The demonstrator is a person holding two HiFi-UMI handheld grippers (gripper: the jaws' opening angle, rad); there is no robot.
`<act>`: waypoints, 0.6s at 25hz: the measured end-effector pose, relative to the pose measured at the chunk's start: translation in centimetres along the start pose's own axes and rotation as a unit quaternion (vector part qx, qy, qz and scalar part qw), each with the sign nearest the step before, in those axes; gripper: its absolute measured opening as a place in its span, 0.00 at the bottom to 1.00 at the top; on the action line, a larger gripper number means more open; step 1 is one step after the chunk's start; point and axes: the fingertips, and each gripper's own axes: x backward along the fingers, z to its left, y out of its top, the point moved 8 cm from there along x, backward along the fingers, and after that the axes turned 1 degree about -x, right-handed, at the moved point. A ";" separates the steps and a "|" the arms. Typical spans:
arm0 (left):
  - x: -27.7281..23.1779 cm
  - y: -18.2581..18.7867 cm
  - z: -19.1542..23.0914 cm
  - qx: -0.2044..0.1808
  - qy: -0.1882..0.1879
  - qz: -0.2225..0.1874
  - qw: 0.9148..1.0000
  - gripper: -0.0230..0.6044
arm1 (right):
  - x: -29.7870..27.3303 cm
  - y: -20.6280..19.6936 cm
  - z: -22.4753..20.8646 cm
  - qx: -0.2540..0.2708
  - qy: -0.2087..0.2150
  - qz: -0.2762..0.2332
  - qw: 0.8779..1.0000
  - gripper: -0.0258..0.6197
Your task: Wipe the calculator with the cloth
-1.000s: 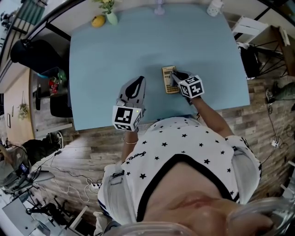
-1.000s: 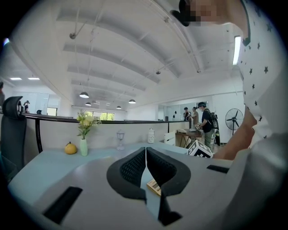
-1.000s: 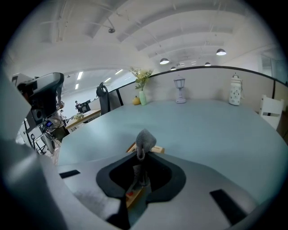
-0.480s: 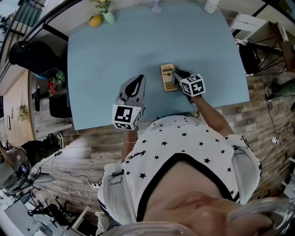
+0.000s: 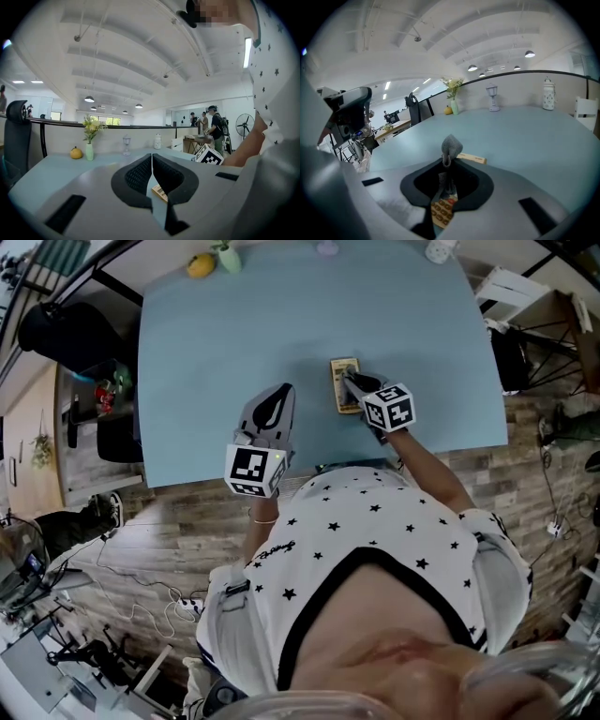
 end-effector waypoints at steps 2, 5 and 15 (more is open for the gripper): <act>0.5 -0.2 0.1 0.001 0.003 0.001 1.000 0.09 | -0.3 -0.1 1.3 0.007 0.014 0.003 1.000 0.12; 1.2 -0.4 0.1 0.002 0.009 0.002 1.000 0.09 | -0.7 -0.7 2.6 0.016 0.028 0.011 0.999 0.12; 2.2 -0.7 -0.5 0.002 0.015 0.004 1.000 0.09 | -0.6 -2.8 3.3 0.028 0.031 0.031 0.999 0.12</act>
